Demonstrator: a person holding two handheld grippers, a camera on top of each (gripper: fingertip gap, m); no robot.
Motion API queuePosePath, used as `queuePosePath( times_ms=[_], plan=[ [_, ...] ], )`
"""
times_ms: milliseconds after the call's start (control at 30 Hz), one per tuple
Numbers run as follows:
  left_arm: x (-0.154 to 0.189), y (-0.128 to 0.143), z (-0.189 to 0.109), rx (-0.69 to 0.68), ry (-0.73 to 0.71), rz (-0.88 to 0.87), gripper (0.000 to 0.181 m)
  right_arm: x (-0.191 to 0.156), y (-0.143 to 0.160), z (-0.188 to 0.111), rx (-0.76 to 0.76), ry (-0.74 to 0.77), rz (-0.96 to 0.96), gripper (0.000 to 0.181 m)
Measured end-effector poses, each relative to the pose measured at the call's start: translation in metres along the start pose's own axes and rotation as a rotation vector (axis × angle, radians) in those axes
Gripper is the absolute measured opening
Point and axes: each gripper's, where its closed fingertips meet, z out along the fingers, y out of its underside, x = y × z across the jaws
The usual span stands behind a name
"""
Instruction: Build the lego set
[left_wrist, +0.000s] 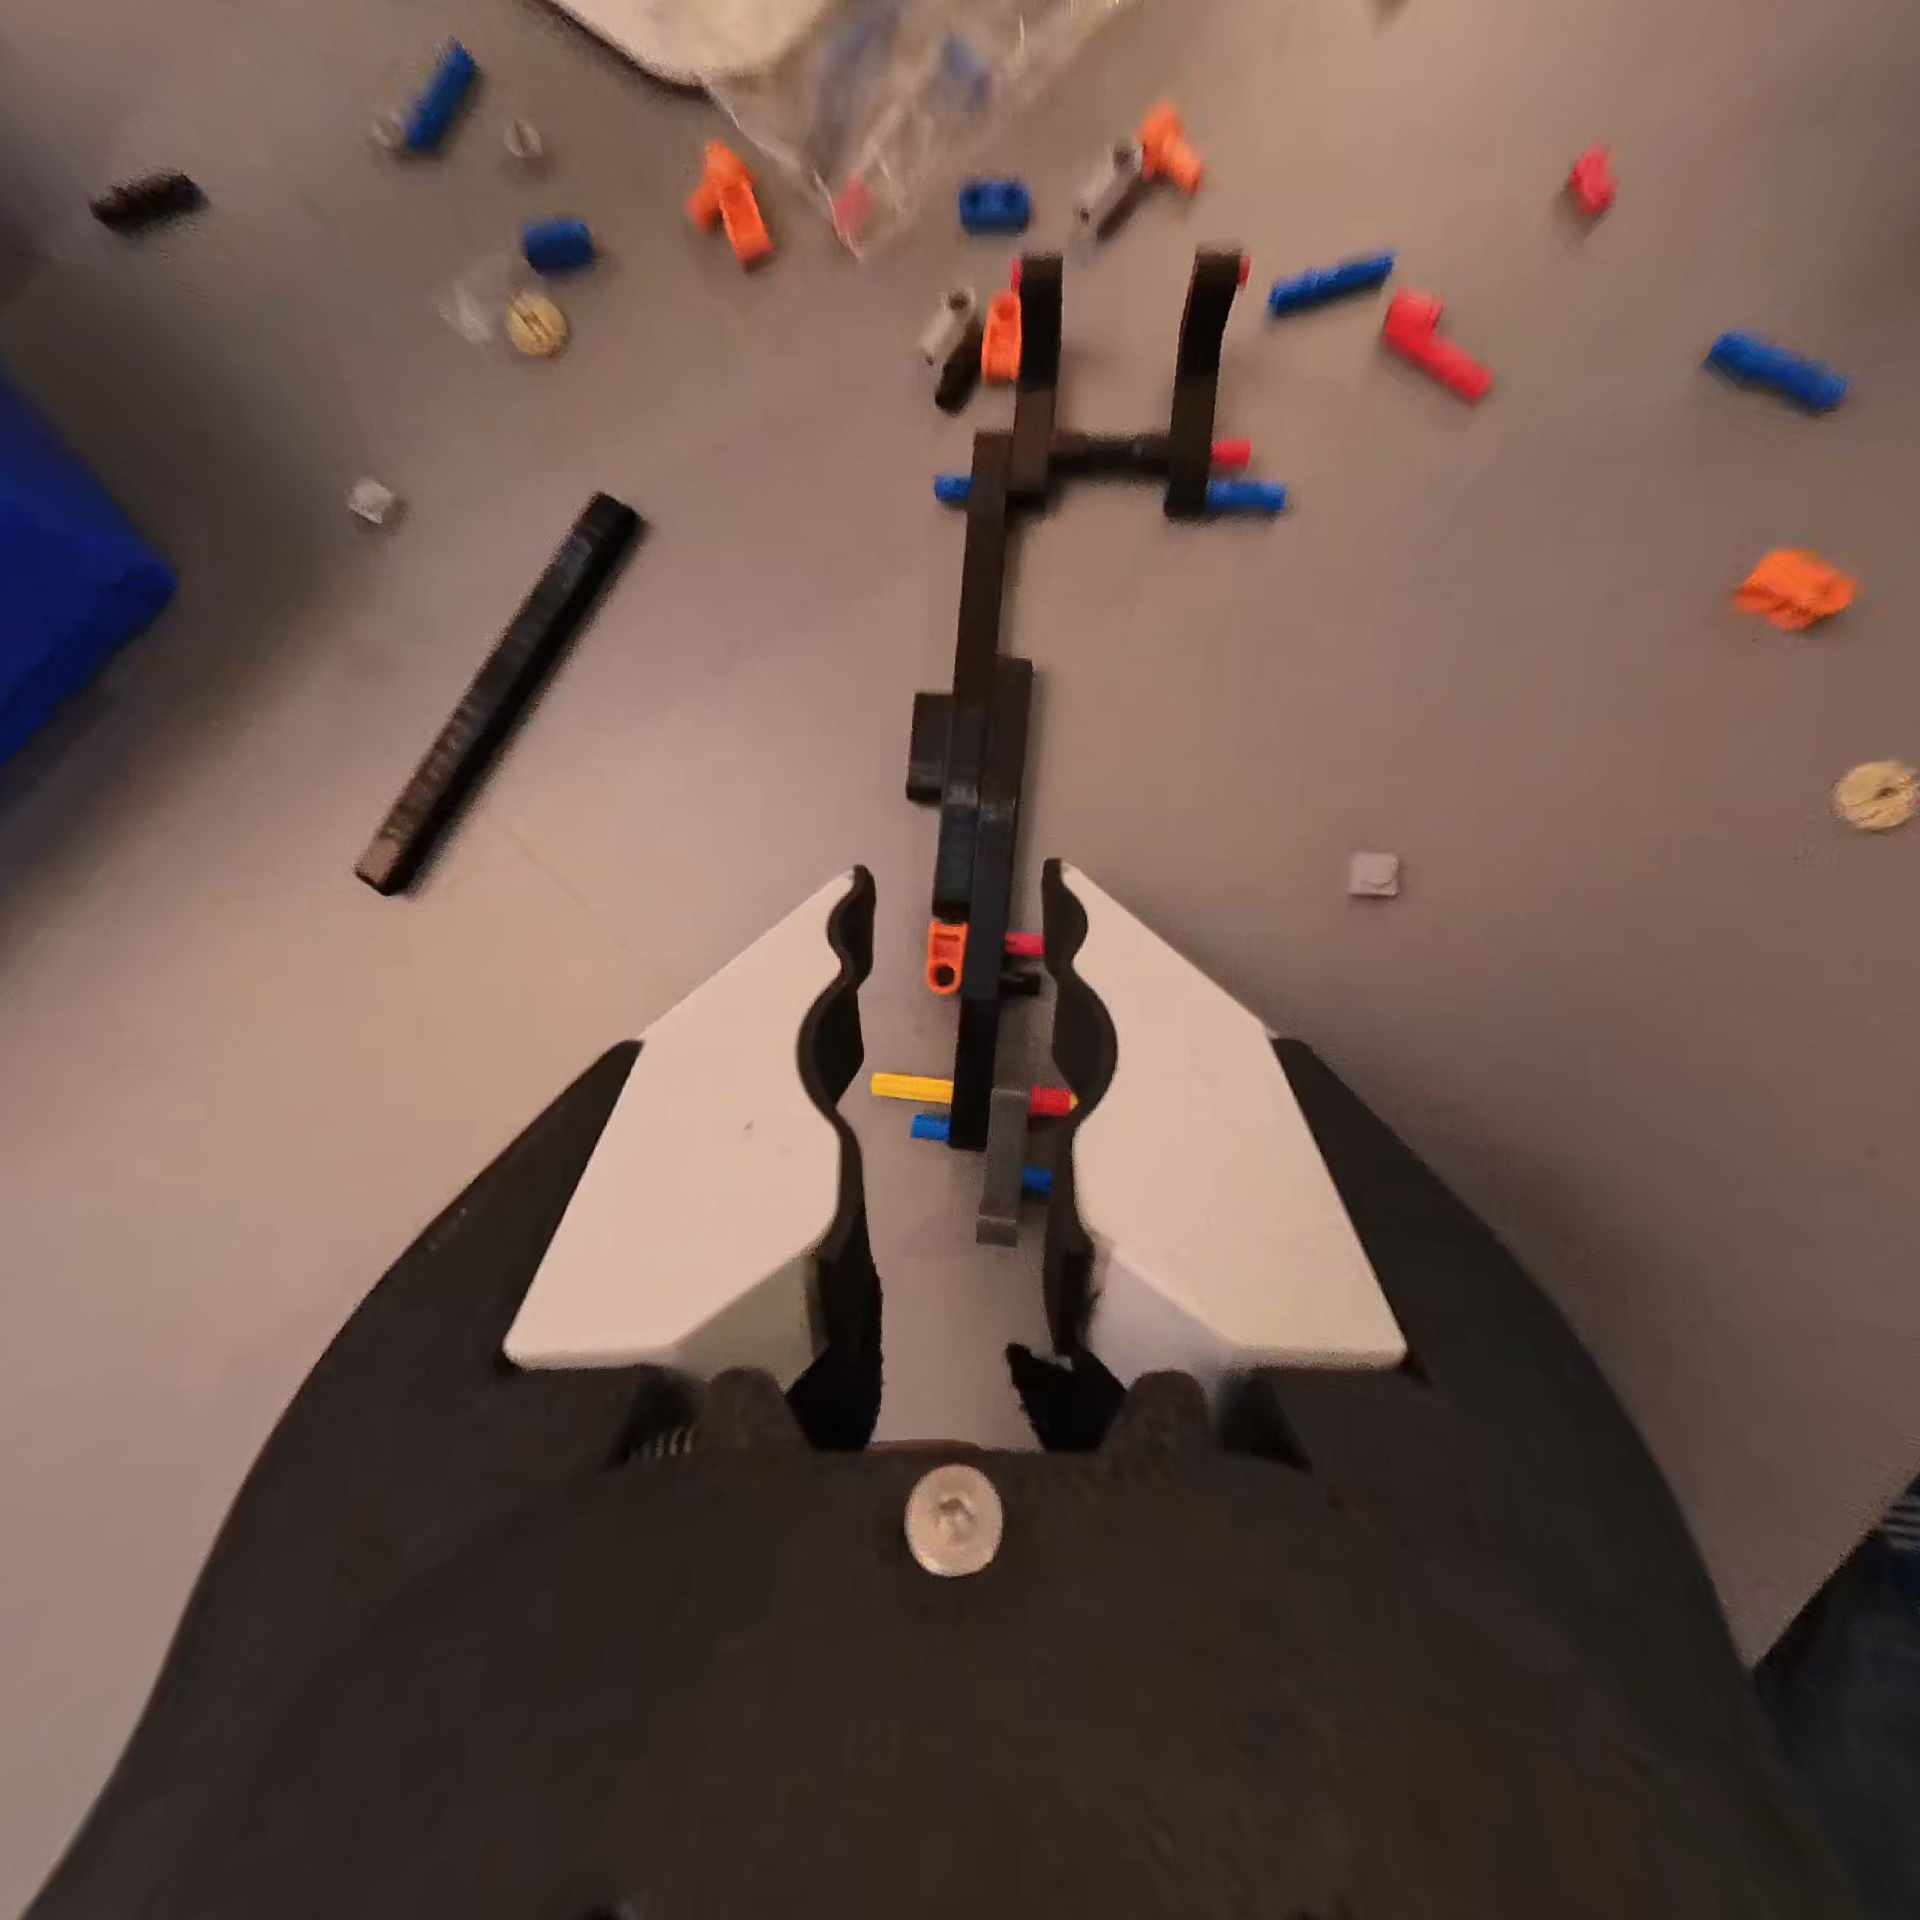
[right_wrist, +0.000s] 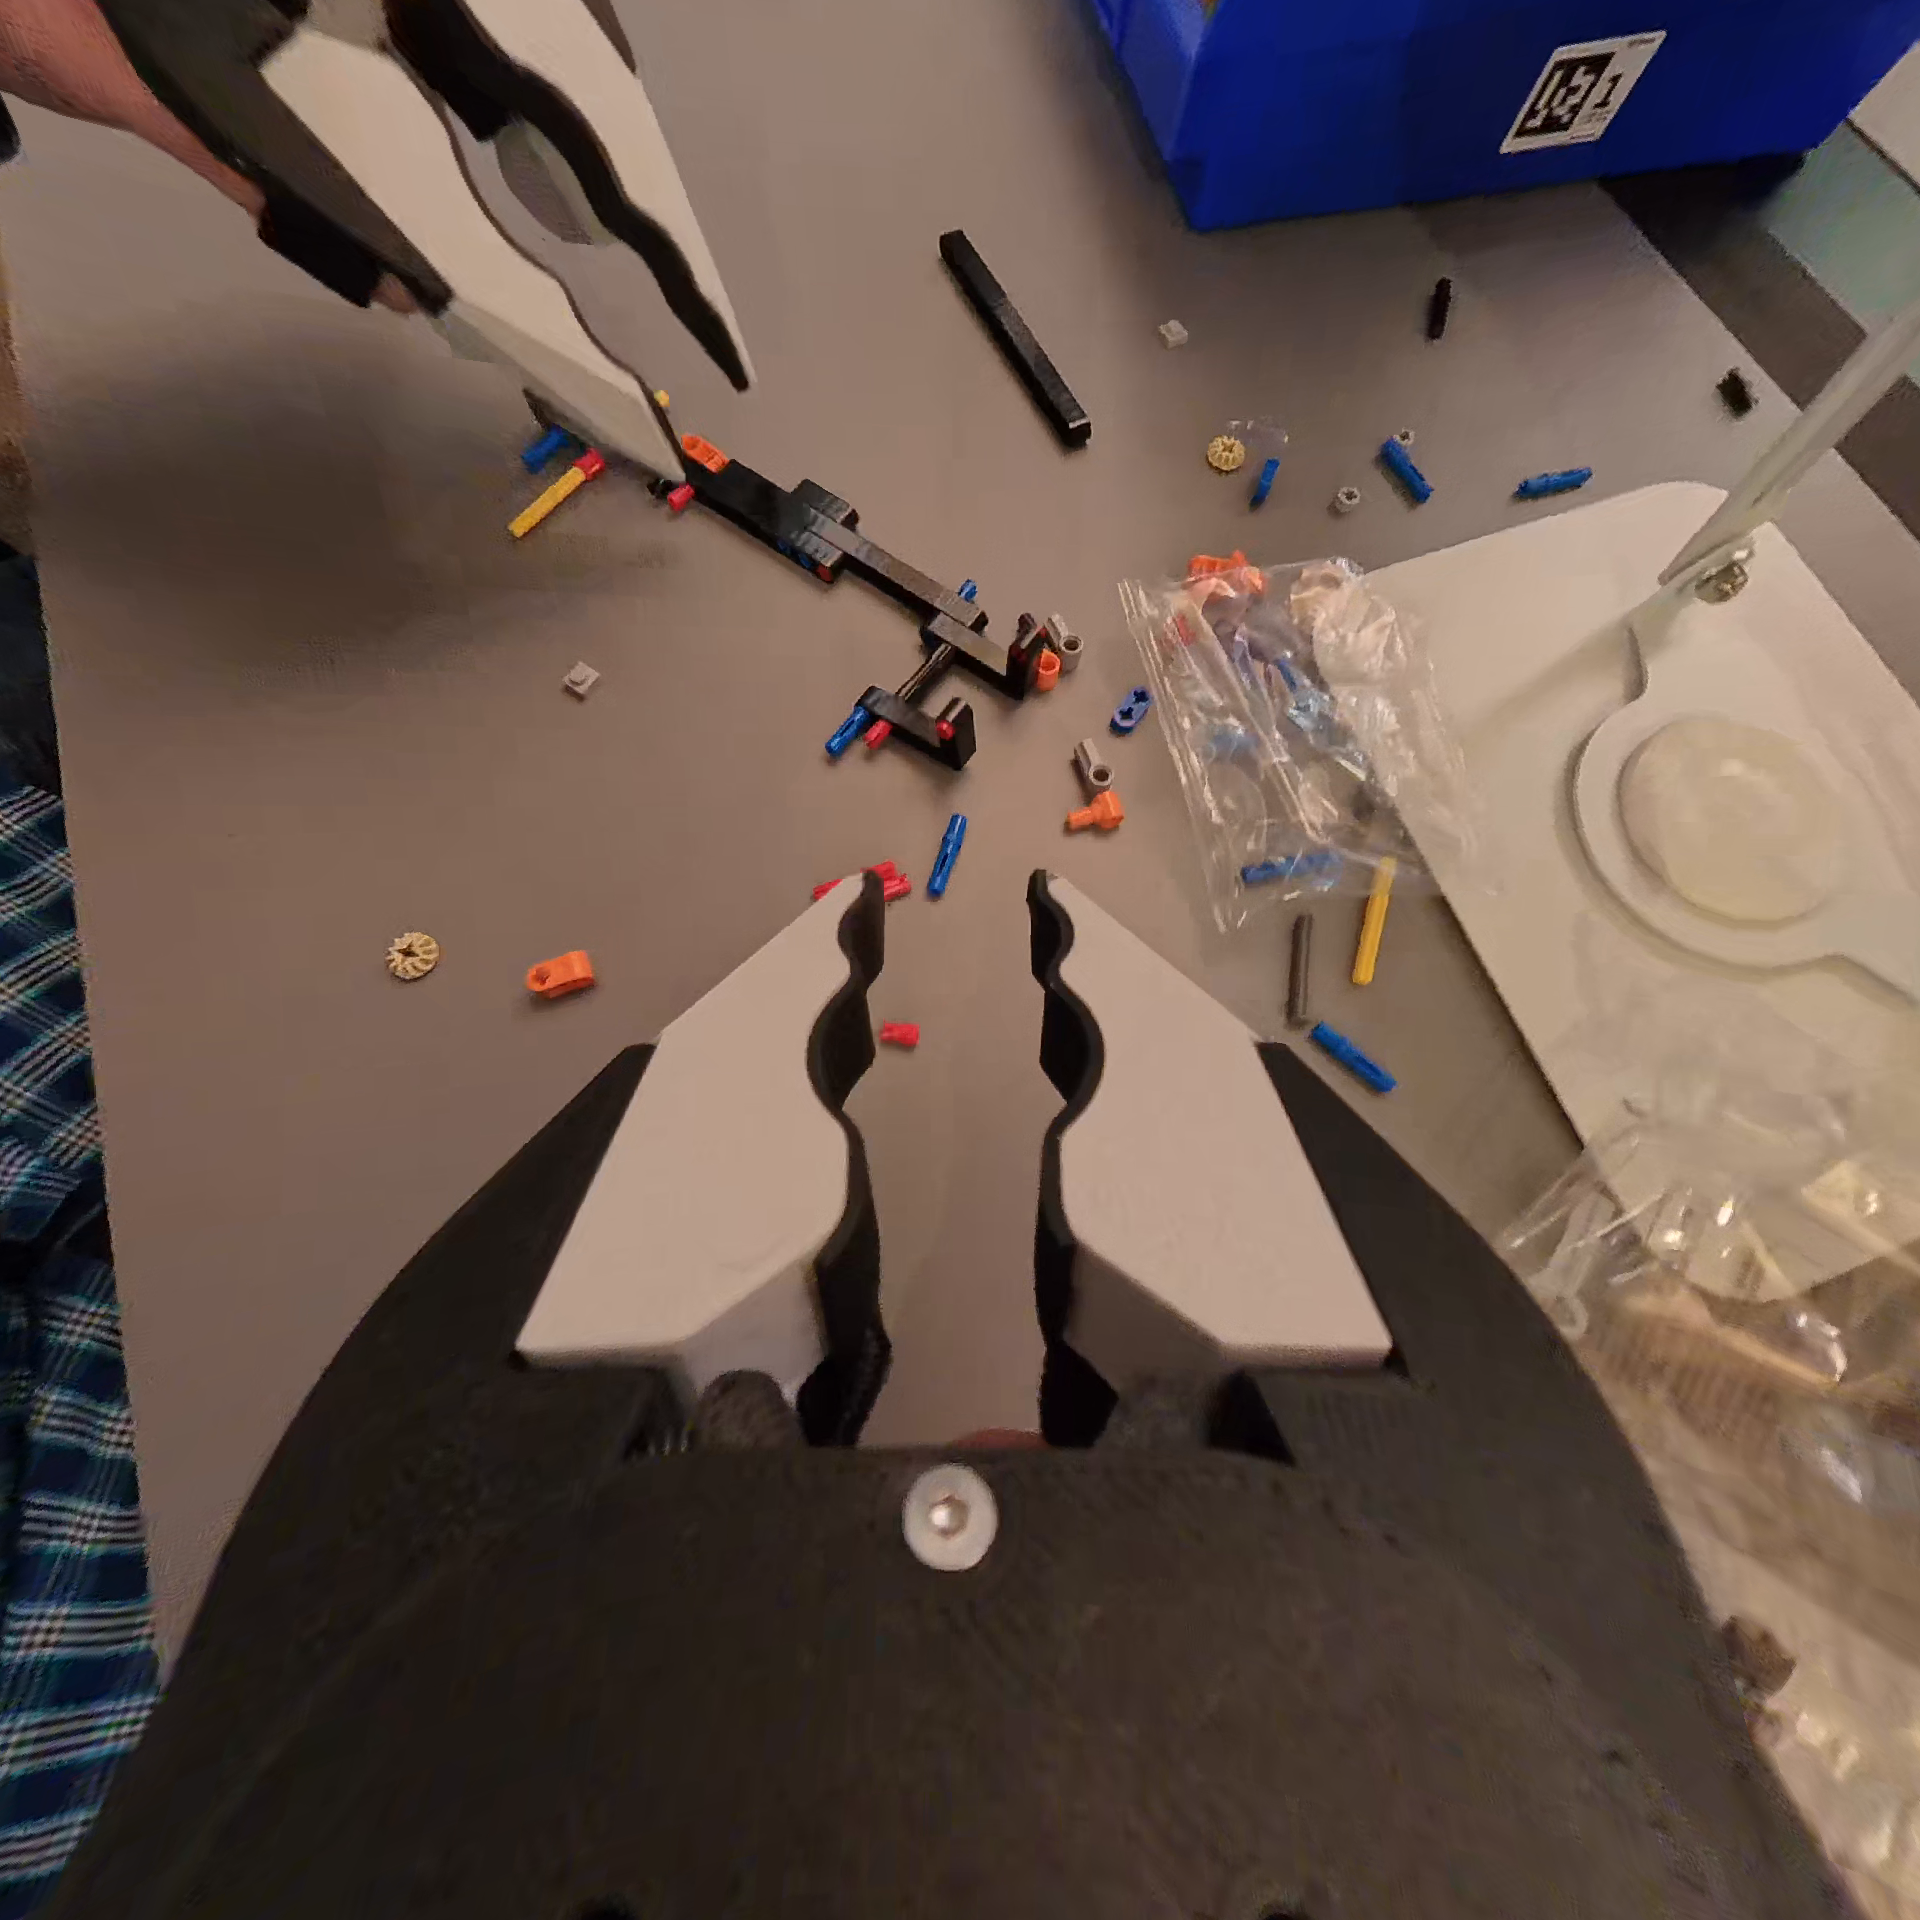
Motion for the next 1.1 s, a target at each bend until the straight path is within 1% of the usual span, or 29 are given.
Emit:
queuePosePath(
  times_ms=[67,100,133,233,367,400,467,567,633,767,833,867,933,967,1033,1100],
  plan=[
    [0.003,0.011,0.009,-0.057,0.014,0.005,0.027,0.007,-0.007,0.009,-0.020,-0.002,-0.025,0.027],
    [0.003,0.015,0.011,-0.063,0.016,0.003,0.024,0.011,-0.012,0.014,-0.024,-0.003,-0.042,0.025],
    [0.004,0.014,0.012,-0.046,0.024,-0.008,0.020,0.016,-0.015,0.019,-0.034,-0.003,-0.058,0.025],
    [0.003,0.018,0.010,-0.035,0.030,-0.040,0.016,0.034,-0.026,0.033,-0.037,-0.007,-0.058,0.024],
    [0.001,0.022,0.008,-0.035,0.038,-0.053,0.015,0.066,-0.022,0.051,-0.087,0.028,-0.051,0.022],
    [0.000,0.023,0.007,-0.041,0.036,-0.049,0.017,0.072,-0.021,0.055,-0.093,0.033,-0.044,0.020],
    [-0.003,0.018,0.003,-0.020,0.035,-0.051,0.022,0.081,-0.022,0.061,-0.087,0.040,-0.038,0.015],
    [-0.012,0.006,-0.005,0.030,0.030,-0.065,0.025,0.091,-0.020,0.069,-0.108,0.064,-0.057,0.014],
    [-0.018,-0.002,-0.007,0.050,0.022,-0.067,0.029,0.093,-0.013,0.075,-0.149,0.071,-0.068,0.014],
    [-0.031,-0.015,-0.005,0.067,-0.014,-0.054,0.041,0.088,0.006,0.083,-0.223,0.044,-0.069,0.009],
    [-0.034,-0.021,-0.007,0.081,-0.024,-0.053,0.042,0.083,0.013,0.081,-0.255,0.024,-0.065,0.006],
    [-0.035,-0.023,-0.008,0.090,-0.027,-0.060,0.042,0.082,0.013,0.079,-0.258,0.028,-0.068,0.006],
    [-0.034,-0.023,-0.012,0.108,-0.036,-0.086,0.042,0.083,0.006,0.072,-0.225,0.053,-0.075,0.014],
    [-0.034,-0.021,-0.015,0.113,-0.043,-0.099,0.042,0.083,0.000,0.070,-0.200,0.067,-0.085,0.020],
    [-0.031,-0.015,-0.019,0.124,-0.051,-0.133,0.042,0.077,-0.014,0.069,-0.161,0.067,-0.130,0.038],
    [-0.026,-0.008,-0.024,0.148,-0.055,-0.191,0.042,0.069,-0.032,0.075,-0.120,0.060,-0.192,0.048]
  ],
)
